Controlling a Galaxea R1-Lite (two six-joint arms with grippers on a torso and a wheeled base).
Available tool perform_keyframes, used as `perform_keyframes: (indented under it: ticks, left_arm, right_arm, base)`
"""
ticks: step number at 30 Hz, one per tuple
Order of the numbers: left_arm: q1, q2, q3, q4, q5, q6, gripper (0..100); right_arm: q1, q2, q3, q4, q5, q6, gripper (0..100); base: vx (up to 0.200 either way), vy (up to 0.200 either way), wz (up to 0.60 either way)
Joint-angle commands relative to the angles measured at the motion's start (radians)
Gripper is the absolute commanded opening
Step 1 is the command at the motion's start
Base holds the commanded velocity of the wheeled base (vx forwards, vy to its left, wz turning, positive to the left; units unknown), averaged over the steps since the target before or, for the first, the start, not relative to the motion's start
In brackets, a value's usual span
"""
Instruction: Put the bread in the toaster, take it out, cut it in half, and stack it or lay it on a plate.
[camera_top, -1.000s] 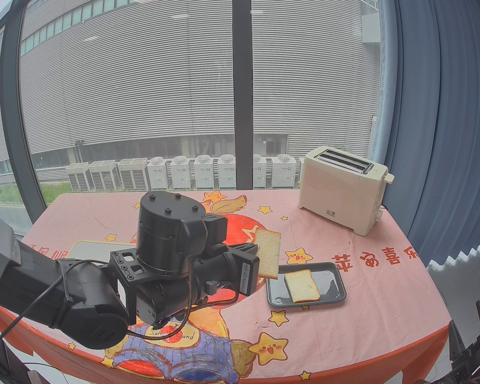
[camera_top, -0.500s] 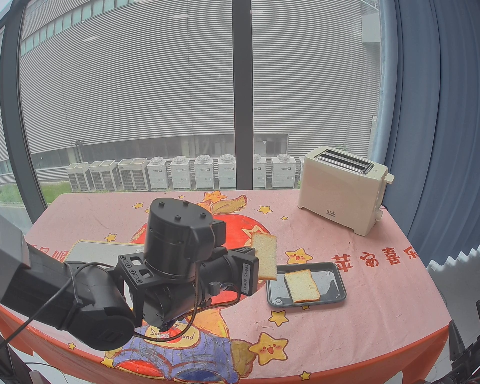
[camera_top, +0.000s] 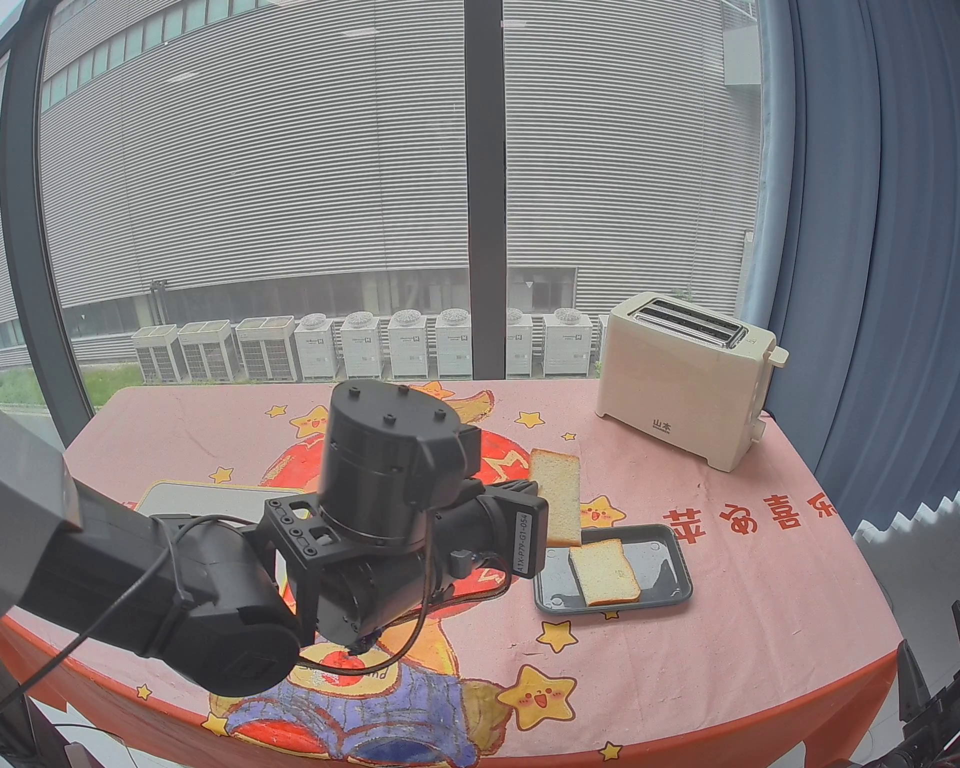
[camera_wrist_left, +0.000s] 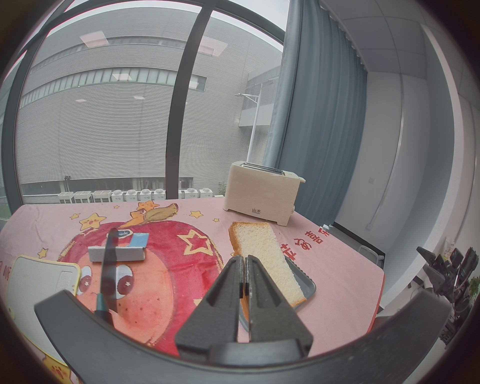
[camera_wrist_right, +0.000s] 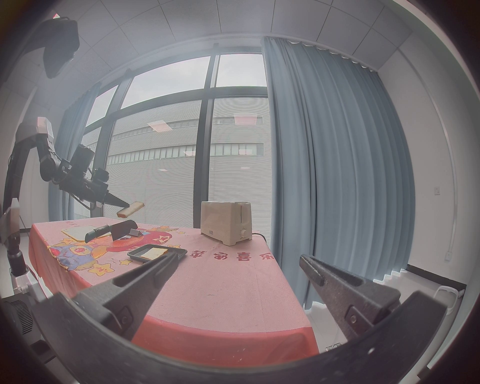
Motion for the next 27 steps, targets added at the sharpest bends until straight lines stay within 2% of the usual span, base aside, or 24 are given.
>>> perform_keyframes:
  ticks: [1,13,19,23,27]
  left_arm:
    - [-0.008,0.037,-0.016,-0.001,0.001,-0.002,0]
    - [-0.008,0.099,-0.111,0.014,0.015,-0.003,0]
    - [-0.012,0.155,-0.203,0.108,0.016,-0.005,0]
    - [-0.026,0.21,-0.278,0.149,0.015,-0.055,0]
    - [-0.031,0.262,-0.329,0.194,0.013,-0.072,0]
  right_arm:
    - [0.0,-0.013,0.018,0.0,0.0,-0.001,100]
    - [0.0,-0.013,0.018,0.0,0.0,-0.001,100]
    - [0.0,-0.013,0.018,0.0,0.0,-0.001,100]
    - [0.0,-0.013,0.018,0.0,0.0,-0.001,100]
    - [0.0,-0.013,0.018,0.0,0.0,-0.001,100]
  base:
    - [0.0,0.0,0.0]
    - [0.0,0.0,0.0]
    - [0.0,0.0,0.0]
    - [0.0,0.0,0.0]
    - [0.0,0.0,0.0]
